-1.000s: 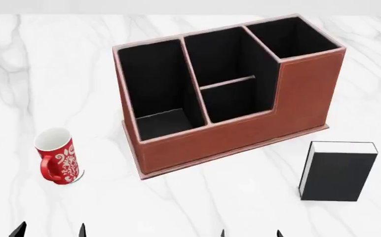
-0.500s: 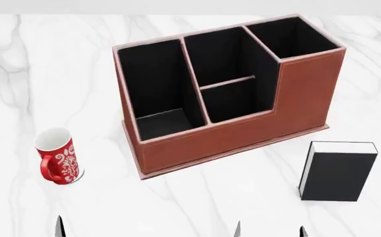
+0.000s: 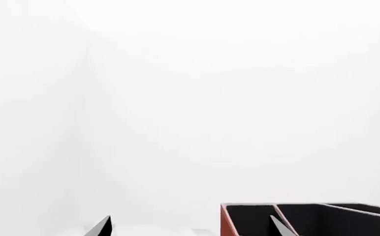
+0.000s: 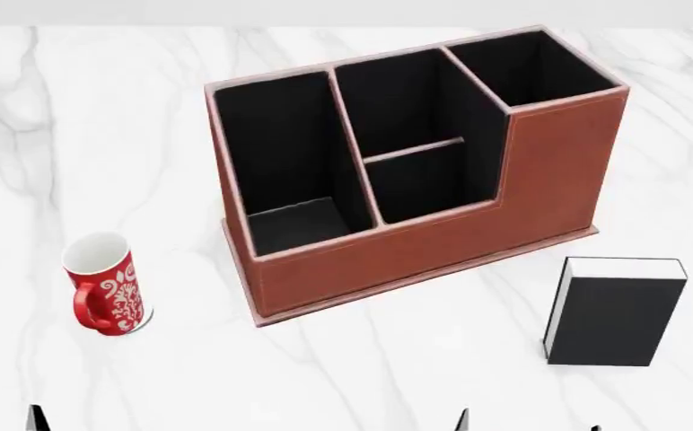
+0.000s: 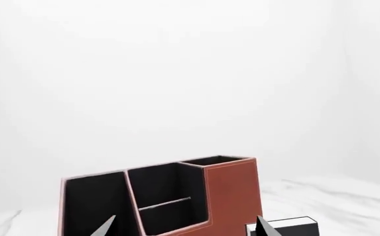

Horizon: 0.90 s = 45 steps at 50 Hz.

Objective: Pick up the book and place it in the back compartment of the caddy.

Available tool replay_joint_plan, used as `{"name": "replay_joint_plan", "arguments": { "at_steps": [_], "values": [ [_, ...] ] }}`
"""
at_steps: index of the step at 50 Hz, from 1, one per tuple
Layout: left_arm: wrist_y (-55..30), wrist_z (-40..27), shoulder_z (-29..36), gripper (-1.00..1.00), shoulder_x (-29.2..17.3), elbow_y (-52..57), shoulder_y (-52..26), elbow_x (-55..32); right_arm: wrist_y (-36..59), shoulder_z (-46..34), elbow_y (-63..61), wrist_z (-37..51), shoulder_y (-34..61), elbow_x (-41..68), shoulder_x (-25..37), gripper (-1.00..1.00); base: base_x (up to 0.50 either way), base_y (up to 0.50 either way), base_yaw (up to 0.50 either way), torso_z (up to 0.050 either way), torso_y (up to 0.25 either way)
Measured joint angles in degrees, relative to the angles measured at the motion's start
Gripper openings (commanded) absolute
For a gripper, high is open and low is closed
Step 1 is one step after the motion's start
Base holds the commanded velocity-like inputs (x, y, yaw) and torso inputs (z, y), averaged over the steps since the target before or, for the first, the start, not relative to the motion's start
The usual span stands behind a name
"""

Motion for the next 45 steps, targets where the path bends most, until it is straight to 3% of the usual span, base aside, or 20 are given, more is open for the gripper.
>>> {"name": "replay_joint_plan", "arguments": {
  "at_steps": [20,45],
  "values": [
    [5.67,-2.6,0.42,1.0,-1.12,-1.15,0.0,-1.91,-2.79,-1.37,0.96,1.43,-0.17,0.74,1.22,1.0,0.0,-0.01,0.0,0.0,0.0],
    [5.69,-4.36,1.3,1.0,-2.42,-1.64,-0.69,-3.41,-3.26,-2.54,1.55,3.32,0.3,1.48,2.46,1.0,0.0,-0.14,0.0,0.0,0.0]
  ]
}}
